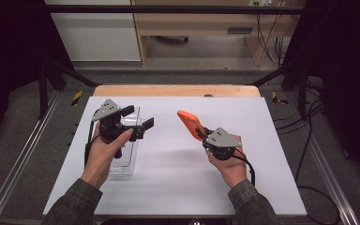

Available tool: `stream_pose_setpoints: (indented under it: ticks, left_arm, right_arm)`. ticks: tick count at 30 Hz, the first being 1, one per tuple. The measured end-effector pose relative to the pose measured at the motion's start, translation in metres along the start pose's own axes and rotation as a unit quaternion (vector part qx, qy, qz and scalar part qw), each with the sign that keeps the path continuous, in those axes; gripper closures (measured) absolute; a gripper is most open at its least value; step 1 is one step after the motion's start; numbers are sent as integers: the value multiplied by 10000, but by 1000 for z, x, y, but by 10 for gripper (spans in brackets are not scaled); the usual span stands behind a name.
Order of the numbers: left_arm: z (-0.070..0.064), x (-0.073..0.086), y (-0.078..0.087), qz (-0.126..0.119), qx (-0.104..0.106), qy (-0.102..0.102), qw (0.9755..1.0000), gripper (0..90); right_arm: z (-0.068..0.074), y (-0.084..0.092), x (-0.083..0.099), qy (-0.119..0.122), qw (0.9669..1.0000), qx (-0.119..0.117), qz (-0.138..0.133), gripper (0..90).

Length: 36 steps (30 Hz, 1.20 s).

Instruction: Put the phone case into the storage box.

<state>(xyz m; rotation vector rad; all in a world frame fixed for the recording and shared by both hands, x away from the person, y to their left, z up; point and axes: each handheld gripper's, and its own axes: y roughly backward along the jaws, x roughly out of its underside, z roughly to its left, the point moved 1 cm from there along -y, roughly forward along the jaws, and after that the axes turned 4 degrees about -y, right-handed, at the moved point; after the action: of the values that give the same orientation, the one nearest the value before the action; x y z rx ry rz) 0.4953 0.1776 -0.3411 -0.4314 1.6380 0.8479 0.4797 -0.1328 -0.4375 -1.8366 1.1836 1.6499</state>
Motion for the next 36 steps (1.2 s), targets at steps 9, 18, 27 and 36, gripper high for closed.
stream_pose_setpoints:
  ticks: [9,18,27,36]
  left_arm:
    - [-8,7,-5,-163,-161,-120,9997,31]
    - [-23,14,-14,-250,-148,-284,9992,27]
    - [-36,17,-22,-271,-114,-384,9988,27]
    - [-47,25,-29,-208,12,-328,9992,25]
  right_arm:
    - [3,-4,1,-495,9986,-105,-125,802]
    - [12,-5,0,-810,9961,-219,-276,801]
    - [23,-7,7,-1045,9935,-287,-359,802]
    - [29,-10,10,-1091,9926,-332,-410,801]
